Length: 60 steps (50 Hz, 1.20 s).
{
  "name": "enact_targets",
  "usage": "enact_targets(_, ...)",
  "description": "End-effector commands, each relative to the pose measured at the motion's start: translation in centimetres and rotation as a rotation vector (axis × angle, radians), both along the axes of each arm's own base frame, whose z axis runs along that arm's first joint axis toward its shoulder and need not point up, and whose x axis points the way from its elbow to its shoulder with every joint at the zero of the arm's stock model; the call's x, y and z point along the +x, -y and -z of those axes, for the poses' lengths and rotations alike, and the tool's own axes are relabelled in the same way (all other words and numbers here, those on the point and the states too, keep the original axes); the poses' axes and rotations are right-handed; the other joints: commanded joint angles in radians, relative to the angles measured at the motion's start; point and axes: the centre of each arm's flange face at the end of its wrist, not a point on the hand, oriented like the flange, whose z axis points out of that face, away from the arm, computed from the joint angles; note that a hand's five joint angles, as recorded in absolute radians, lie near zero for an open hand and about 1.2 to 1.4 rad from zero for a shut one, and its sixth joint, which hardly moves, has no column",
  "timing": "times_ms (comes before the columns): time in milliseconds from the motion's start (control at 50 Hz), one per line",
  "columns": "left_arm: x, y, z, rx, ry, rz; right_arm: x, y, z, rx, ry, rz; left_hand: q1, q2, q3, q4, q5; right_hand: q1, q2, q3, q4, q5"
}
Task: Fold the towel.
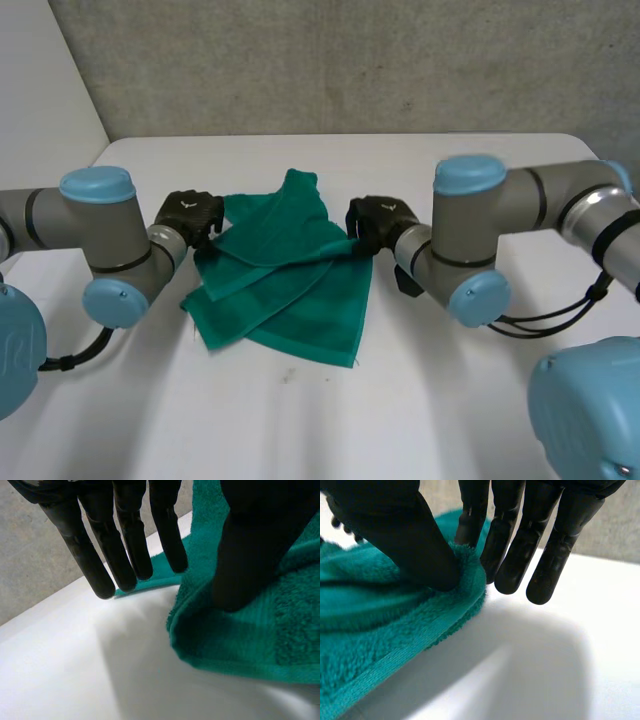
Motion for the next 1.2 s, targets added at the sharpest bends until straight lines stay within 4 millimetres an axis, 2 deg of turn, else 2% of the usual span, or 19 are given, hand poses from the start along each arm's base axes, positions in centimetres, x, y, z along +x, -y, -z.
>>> enact_targets(20, 0.3, -0.6, -0.4, 0.056, -0.112, -0.046, -1.9, -3.3, -12.8, -0.215, 0.050, -0.024, -0.220, -0.235, -0.236, -0.234, -0.235, 0.418, 0.223, 0.220, 0.209, 0.240)
enact_targets(180, 0.1, -0.7, -0.3, 0.096, -0.209, -0.074, -4.3, -7.7, -20.0, -0.368, 0.051, -0.055, -0.200, -0.215, -0.216, -0.214, -0.214, 0.418, 0.223, 0.220, 0.209, 0.240)
enact_targets(260, -0.2, -0.9, -0.2, 0.113, -0.238, -0.080, -4.9, -8.8, -21.2, -0.388, 0.064, -0.065, -0.091, -0.106, -0.107, -0.105, -0.106, 0.418, 0.223, 0.220, 0.209, 0.240)
enact_targets(300, -0.5, -1.2, 0.0, 0.136, -0.271, -0.082, -6.0, -10.4, -22.0, -0.395, 0.070, -0.077, 0.107, 0.092, 0.091, 0.093, 0.092, 0.418, 0.223, 0.220, 0.209, 0.240)
enact_targets(320, -0.9, -1.6, 0.0, 0.167, -0.323, -0.081, -6.0, -10.4, -22.0, -0.395, 0.070, -0.077, 0.240, 0.224, 0.223, 0.225, 0.225, 0.418, 0.223, 0.220, 0.209, 0.240)
enact_targets(380, -1.7, -2.3, -0.3, 0.198, -0.383, -0.076, -6.4, -11.2, -21.6, -0.384, 0.058, -0.084, 0.253, 0.237, 0.237, 0.238, 0.238, 0.418, 0.223, 0.220, 0.209, 0.240)
enact_targets(460, -3.3, -4.2, -2.7, 0.212, -0.462, -0.027, -6.5, -11.2, -20.8, -0.367, 0.046, -0.082, 0.030, 0.015, 0.014, 0.016, 0.016, 0.418, 0.223, 0.220, 0.209, 0.240)
enact_targets(560, -3.1, -5.5, -4.4, 0.207, -0.470, -0.002, -6.5, -11.1, -20.6, -0.363, 0.039, -0.076, -0.011, -0.027, -0.028, -0.026, -0.026, 0.418, 0.223, 0.220, 0.209, 0.240)
enact_targets(740, -3.0, -6.4, -2.8, 0.245, -0.431, -0.006, -6.8, -11.4, -21.8, -0.395, 0.057, -0.075, -0.020, -0.036, -0.036, -0.035, -0.035, 0.418, 0.223, 0.220, 0.209, 0.240)
enact_targets(820, -3.0, -6.2, -0.7, 0.258, -0.369, -0.013, -7.3, -12.3, -23.3, -0.427, 0.084, -0.072, -0.017, -0.033, -0.034, -0.032, -0.032, 0.418, 0.223, 0.220, 0.209, 0.240)
enact_targets(880, -3.0, -5.7, 0.0, 0.238, -0.326, -0.016, -7.8, -12.7, -24.2, -0.447, 0.094, -0.063, 0.141, 0.126, 0.125, 0.127, 0.126, 0.418, 0.223, 0.220, 0.209, 0.240)
enact_targets(920, -2.7, -5.3, 0.0, 0.214, -0.301, -0.045, -8.7, -12.5, -24.6, -0.458, 0.095, -0.038, 0.622, 0.607, 0.606, 0.607, 0.607, 0.418, 0.223, 0.220, 0.209, 0.240)
enact_targets(940, -2.7, -5.3, 0.0, 0.214, -0.301, -0.046, -8.9, -12.3, -24.5, -0.457, 0.091, -0.030, 0.625, 0.610, 0.609, 0.611, 0.610, 0.418, 0.223, 0.220, 0.209, 0.240)
enact_targets(1020, -2.1, -5.3, -3.9, 0.093, -0.287, -0.127, -10.3, -11.0, -23.8, -0.447, 0.060, 0.016, 0.625, 0.610, 0.609, 0.611, 0.610, 0.418, 0.223, 0.220, 0.209, 0.240)
enact_targets(1060, -1.6, -6.2, -7.1, 0.034, -0.291, -0.117, -11.0, -10.0, -23.2, -0.427, 0.041, 0.046, 0.625, 0.610, 0.609, 0.611, 0.610, 0.418, 0.223, 0.220, 0.209, 0.240)
enact_targets(1100, -0.9, -6.9, -8.9, 0.001, -0.286, -0.118, -11.2, -9.5, -22.3, -0.407, 0.019, 0.055, 0.625, 0.610, 0.609, 0.611, 0.610, 0.418, 0.223, 0.220, 0.209, 0.240)
enact_targets(1140, -0.1, -8.2, -11.2, -0.049, -0.271, -0.100, -11.3, -8.6, -20.7, -0.376, -0.026, 0.057, 0.625, 0.610, 0.609, 0.611, 0.610, 0.418, 0.223, 0.220, 0.209, 0.240)
enact_targets(1160, 0.0, -8.7, -12.0, -0.065, -0.264, -0.088, -11.0, -7.7, -18.6, -0.340, -0.085, 0.040, 0.625, 0.610, 0.609, 0.611, 0.610, 0.418, 0.223, 0.220, 0.209, 0.240)
enact_targets(1200, 0.3, -9.6, -13.1, -0.094, -0.244, -0.058, -10.8, -7.2, -16.7, -0.316, -0.148, 0.020, 0.625, 0.610, 0.609, 0.611, 0.610, 0.418, 0.223, 0.220, 0.209, 0.240)
